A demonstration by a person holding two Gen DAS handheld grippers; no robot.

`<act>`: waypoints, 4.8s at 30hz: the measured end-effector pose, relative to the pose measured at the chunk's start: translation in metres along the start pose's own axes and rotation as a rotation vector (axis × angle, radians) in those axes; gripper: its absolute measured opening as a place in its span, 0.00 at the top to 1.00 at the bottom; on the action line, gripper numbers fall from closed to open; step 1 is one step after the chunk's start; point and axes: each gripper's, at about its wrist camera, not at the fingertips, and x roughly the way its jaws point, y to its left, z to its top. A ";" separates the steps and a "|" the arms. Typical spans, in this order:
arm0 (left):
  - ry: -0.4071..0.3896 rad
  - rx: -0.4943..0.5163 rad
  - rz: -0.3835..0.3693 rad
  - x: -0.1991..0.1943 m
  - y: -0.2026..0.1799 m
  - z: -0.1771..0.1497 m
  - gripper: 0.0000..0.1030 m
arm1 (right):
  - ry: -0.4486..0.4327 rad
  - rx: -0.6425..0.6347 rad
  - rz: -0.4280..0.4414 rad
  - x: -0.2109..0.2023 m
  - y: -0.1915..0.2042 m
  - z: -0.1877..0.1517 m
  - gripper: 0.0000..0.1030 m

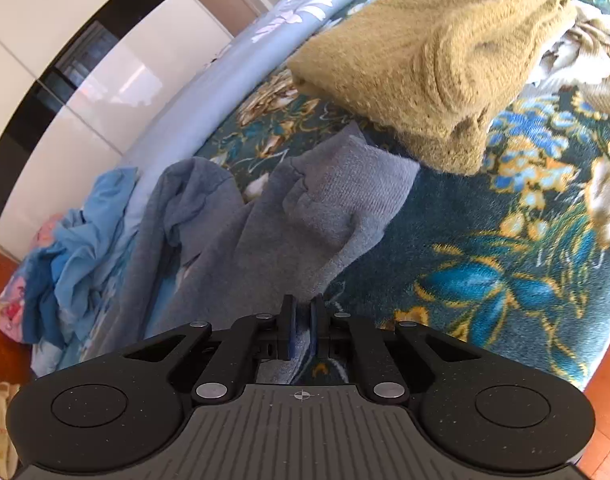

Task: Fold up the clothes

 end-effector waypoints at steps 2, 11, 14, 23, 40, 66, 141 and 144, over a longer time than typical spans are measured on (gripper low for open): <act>-0.007 -0.006 -0.006 -0.002 0.000 0.001 0.85 | -0.011 -0.001 0.005 -0.008 0.001 0.000 0.96; -0.111 0.040 -0.057 -0.031 -0.011 0.012 0.92 | -0.088 -0.078 0.055 -0.047 0.023 -0.001 0.96; -0.179 0.048 -0.082 -0.050 -0.012 0.025 0.92 | -0.085 -0.098 0.078 -0.056 0.030 -0.005 0.96; -0.198 0.028 -0.049 -0.076 0.018 0.037 0.92 | -0.021 -0.171 0.113 -0.062 0.048 -0.036 0.96; -0.103 0.016 0.070 -0.068 0.057 0.031 0.54 | 0.003 -0.147 -0.060 -0.071 -0.001 -0.050 0.91; 0.103 0.310 0.038 0.106 -0.053 0.080 0.34 | 0.051 -0.265 0.139 0.088 0.151 0.041 0.69; -0.065 0.184 0.089 0.076 -0.072 0.076 0.79 | -0.259 -0.335 0.002 0.104 0.129 0.142 0.95; -0.061 0.181 0.087 0.077 -0.071 0.076 0.79 | -0.221 -0.292 -0.092 0.106 0.097 0.143 0.95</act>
